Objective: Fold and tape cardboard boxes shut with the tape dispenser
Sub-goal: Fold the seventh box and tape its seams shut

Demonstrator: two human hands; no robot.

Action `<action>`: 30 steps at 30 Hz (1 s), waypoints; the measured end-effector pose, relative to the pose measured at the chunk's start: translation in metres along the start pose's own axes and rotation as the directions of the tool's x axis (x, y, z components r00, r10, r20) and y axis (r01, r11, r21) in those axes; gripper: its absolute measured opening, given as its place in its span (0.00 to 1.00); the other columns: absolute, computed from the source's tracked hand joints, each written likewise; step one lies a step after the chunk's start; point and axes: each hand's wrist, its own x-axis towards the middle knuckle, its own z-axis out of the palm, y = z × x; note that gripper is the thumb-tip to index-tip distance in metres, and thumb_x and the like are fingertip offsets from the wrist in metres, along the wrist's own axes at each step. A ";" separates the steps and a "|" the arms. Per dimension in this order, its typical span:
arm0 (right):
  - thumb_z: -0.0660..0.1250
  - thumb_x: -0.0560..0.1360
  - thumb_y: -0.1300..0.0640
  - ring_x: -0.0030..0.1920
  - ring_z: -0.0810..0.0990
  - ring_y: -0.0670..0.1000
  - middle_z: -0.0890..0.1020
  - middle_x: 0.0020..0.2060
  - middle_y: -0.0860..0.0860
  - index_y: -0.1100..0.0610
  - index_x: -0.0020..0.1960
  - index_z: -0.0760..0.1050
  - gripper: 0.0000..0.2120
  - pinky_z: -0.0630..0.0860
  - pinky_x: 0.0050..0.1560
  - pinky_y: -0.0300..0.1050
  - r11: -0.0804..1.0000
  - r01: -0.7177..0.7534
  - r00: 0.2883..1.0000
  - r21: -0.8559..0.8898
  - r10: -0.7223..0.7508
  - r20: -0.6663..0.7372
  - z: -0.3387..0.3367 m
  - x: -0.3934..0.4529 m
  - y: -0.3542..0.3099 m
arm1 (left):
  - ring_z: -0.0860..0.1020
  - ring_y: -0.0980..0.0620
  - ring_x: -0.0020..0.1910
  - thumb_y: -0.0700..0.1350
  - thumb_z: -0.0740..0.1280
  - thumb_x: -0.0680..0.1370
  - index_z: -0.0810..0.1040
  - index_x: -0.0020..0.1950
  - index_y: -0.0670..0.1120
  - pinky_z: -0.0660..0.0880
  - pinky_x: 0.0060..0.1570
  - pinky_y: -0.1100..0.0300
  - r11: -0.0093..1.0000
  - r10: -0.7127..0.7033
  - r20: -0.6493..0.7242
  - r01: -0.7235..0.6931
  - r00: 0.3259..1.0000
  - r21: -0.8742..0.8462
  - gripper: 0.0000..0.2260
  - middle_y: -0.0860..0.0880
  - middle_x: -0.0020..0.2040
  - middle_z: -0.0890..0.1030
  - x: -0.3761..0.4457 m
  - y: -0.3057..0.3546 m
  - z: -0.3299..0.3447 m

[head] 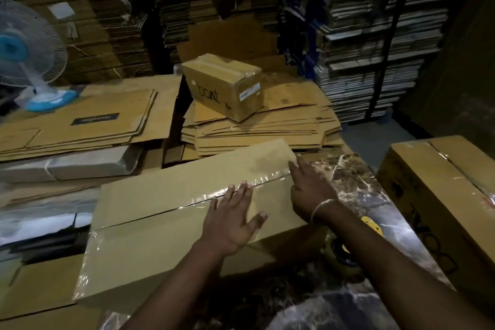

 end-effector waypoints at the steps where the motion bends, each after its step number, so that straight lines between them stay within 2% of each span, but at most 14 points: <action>1: 0.53 0.81 0.53 0.81 0.45 0.53 0.43 0.82 0.48 0.49 0.82 0.45 0.32 0.55 0.78 0.59 0.998 -0.013 1.000 -0.066 0.012 -0.012 0.001 -0.002 -0.002 | 0.40 0.54 0.80 0.72 0.42 0.78 0.42 0.82 0.55 0.42 0.77 0.45 1.000 0.015 0.000 -0.015 1.000 -0.012 0.37 0.58 0.82 0.42 -0.004 -0.005 -0.002; 3: 0.49 0.82 0.50 0.81 0.43 0.51 0.41 0.81 0.45 0.49 0.82 0.43 0.31 0.53 0.77 0.63 0.987 -0.020 1.000 -0.157 0.018 -0.014 0.006 -0.002 0.000 | 0.41 0.53 0.81 0.74 0.39 0.75 0.43 0.82 0.53 0.42 0.77 0.45 0.999 0.043 -0.008 -0.044 0.999 -0.027 0.41 0.56 0.82 0.43 -0.015 -0.017 -0.007; 5: 0.44 0.81 0.40 0.81 0.41 0.50 0.38 0.78 0.41 0.48 0.82 0.40 0.33 0.55 0.77 0.65 0.974 -0.005 1.000 -0.228 0.001 -0.018 0.008 0.000 0.000 | 0.42 0.55 0.81 0.73 0.35 0.71 0.43 0.83 0.53 0.42 0.77 0.46 0.998 0.051 -0.009 -0.051 0.999 -0.029 0.43 0.56 0.82 0.43 -0.027 -0.034 -0.011; 8: 0.45 0.78 0.29 0.80 0.40 0.48 0.39 0.79 0.40 0.47 0.81 0.39 0.40 0.58 0.76 0.62 0.953 -0.059 0.998 -0.297 0.059 -0.009 0.008 -0.002 -0.004 | 0.43 0.56 0.81 0.72 0.38 0.75 0.44 0.83 0.53 0.43 0.77 0.46 1.000 0.010 -0.023 -0.010 1.000 -0.005 0.40 0.56 0.82 0.45 -0.044 -0.064 -0.016; 11: 0.40 0.74 0.25 0.80 0.38 0.49 0.39 0.81 0.46 0.51 0.82 0.39 0.46 0.49 0.80 0.56 0.958 -0.044 0.998 -0.282 0.052 0.018 0.006 -0.002 -0.008 | 0.43 0.51 0.81 0.69 0.43 0.80 0.44 0.82 0.53 0.44 0.77 0.44 0.997 -0.072 -0.062 0.074 0.995 0.025 0.35 0.55 0.82 0.46 -0.063 -0.094 -0.020; 13: 0.38 0.72 0.24 0.80 0.36 0.49 0.38 0.81 0.47 0.52 0.82 0.38 0.48 0.46 0.80 0.52 0.956 -0.049 0.998 -0.290 0.061 0.032 0.004 -0.001 -0.011 | 0.41 0.51 0.81 0.70 0.42 0.79 0.42 0.82 0.54 0.43 0.77 0.43 0.991 -0.130 -0.061 0.132 0.990 0.023 0.36 0.56 0.82 0.42 -0.077 -0.117 -0.022; 16: 0.39 0.74 0.26 0.79 0.34 0.49 0.36 0.80 0.46 0.51 0.82 0.37 0.44 0.49 0.80 0.58 0.935 -0.072 0.995 -0.347 0.093 0.043 0.005 -0.002 -0.014 | 0.38 0.52 0.80 0.73 0.38 0.76 0.38 0.81 0.56 0.44 0.77 0.42 0.982 -0.189 -0.043 0.188 0.981 -0.018 0.38 0.59 0.80 0.38 -0.095 -0.143 -0.021; 19: 0.36 0.74 0.26 0.80 0.36 0.49 0.34 0.78 0.44 0.49 0.81 0.35 0.43 0.52 0.78 0.65 0.900 -0.109 0.991 -0.423 0.132 0.026 0.004 -0.003 -0.018 | 0.38 0.52 0.80 0.75 0.33 0.71 0.38 0.81 0.56 0.43 0.77 0.41 0.983 -0.180 -0.053 0.177 0.982 -0.057 0.42 0.59 0.80 0.37 -0.099 -0.147 -0.019; 21: 0.37 0.77 0.30 0.81 0.38 0.51 0.36 0.79 0.47 0.50 0.81 0.36 0.39 0.50 0.77 0.66 0.876 -0.140 0.985 -0.462 0.169 0.020 0.006 -0.005 -0.029 | 0.38 0.52 0.80 0.74 0.33 0.69 0.39 0.82 0.55 0.43 0.77 0.43 0.981 -0.186 -0.063 0.182 0.981 -0.061 0.44 0.59 0.81 0.38 -0.098 -0.146 -0.017; 23: 0.40 0.81 0.34 0.81 0.41 0.54 0.40 0.81 0.52 0.53 0.82 0.39 0.37 0.48 0.78 0.66 0.868 -0.177 0.979 -0.464 0.205 0.010 0.016 -0.009 -0.049 | 0.38 0.51 0.80 0.73 0.33 0.69 0.40 0.82 0.54 0.44 0.77 0.43 0.982 -0.185 -0.082 0.180 0.979 -0.063 0.44 0.58 0.81 0.39 -0.096 -0.146 -0.016; 25: 0.42 0.81 0.33 0.81 0.41 0.58 0.41 0.81 0.56 0.54 0.82 0.40 0.38 0.45 0.78 0.65 0.884 -0.200 0.973 -0.421 0.229 0.017 0.032 -0.017 -0.080 | 0.39 0.51 0.81 0.73 0.34 0.70 0.41 0.82 0.54 0.44 0.77 0.44 0.984 -0.170 -0.093 0.164 0.981 -0.069 0.44 0.57 0.81 0.41 -0.095 -0.148 -0.015; 28: 0.44 0.79 0.30 0.80 0.39 0.60 0.41 0.80 0.60 0.55 0.82 0.39 0.41 0.42 0.77 0.64 0.921 -0.152 0.982 -0.359 0.183 0.054 0.061 -0.029 -0.128 | 0.42 0.50 0.81 0.73 0.38 0.70 0.45 0.83 0.52 0.45 0.77 0.45 0.984 -0.152 -0.118 0.139 0.981 -0.107 0.44 0.56 0.82 0.45 -0.096 -0.149 -0.017; 30: 0.44 0.79 0.30 0.80 0.39 0.61 0.41 0.80 0.63 0.56 0.82 0.39 0.42 0.42 0.77 0.63 0.932 -0.119 0.987 -0.342 0.150 0.065 0.076 -0.033 -0.152 | 0.46 0.51 0.81 0.72 0.44 0.71 0.49 0.83 0.51 0.46 0.77 0.48 0.972 -0.152 -0.148 0.121 0.977 -0.200 0.43 0.55 0.82 0.50 -0.100 -0.149 -0.021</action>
